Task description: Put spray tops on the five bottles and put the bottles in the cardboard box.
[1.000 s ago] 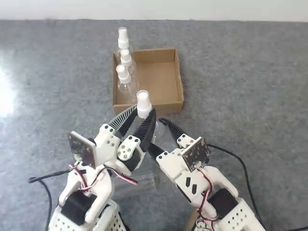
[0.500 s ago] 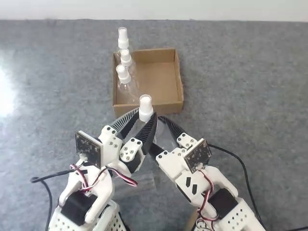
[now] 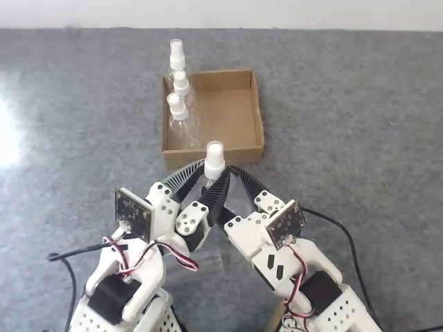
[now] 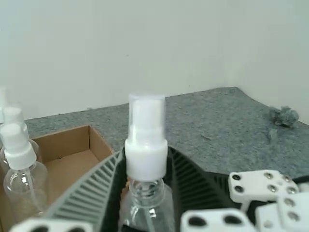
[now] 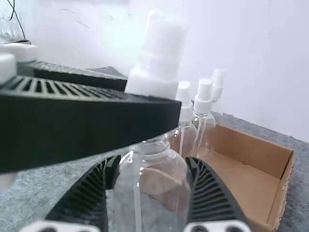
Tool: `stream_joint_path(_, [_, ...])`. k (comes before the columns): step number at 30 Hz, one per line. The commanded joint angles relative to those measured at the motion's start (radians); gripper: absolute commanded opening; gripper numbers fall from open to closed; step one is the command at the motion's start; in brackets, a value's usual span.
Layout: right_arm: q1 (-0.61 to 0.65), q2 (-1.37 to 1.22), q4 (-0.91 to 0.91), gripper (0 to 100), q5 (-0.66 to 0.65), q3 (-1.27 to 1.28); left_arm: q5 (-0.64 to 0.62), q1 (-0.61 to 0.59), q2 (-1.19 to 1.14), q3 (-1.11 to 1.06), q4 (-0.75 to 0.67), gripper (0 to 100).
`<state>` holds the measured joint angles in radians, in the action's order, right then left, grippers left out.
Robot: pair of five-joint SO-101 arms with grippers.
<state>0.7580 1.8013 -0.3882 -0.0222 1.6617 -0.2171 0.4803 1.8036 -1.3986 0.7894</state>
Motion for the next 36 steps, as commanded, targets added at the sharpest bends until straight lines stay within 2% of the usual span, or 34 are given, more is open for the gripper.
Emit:
stream_joint_path(1, [-0.01, 0.015, 0.024, 2.0, -0.012, 0.018, 0.009, -0.006, 0.015, 0.065, 0.017, 11])
stream_joint_path(9, [-0.01, 0.015, 0.018, 2.0, -0.012, 0.018, 0.018, -0.008, 0.015, 0.139, 0.126, 17])
stream_joint_path(12, [-0.01, 0.015, 0.018, 2.0, -0.012, 0.018, 0.063, -0.008, 0.015, 0.139, 0.126, 17])
stream_joint_path(21, [-0.01, 0.01, 0.018, 2.0, -0.012, 0.018, 0.063, -0.149, 0.015, 0.197, 0.12, 17])
stream_joint_path(36, [0.027, 0.01, 0.016, 2.0, -0.018, 0.02, 0.054, -0.152, 0.017, 0.263, 0.123, 17])
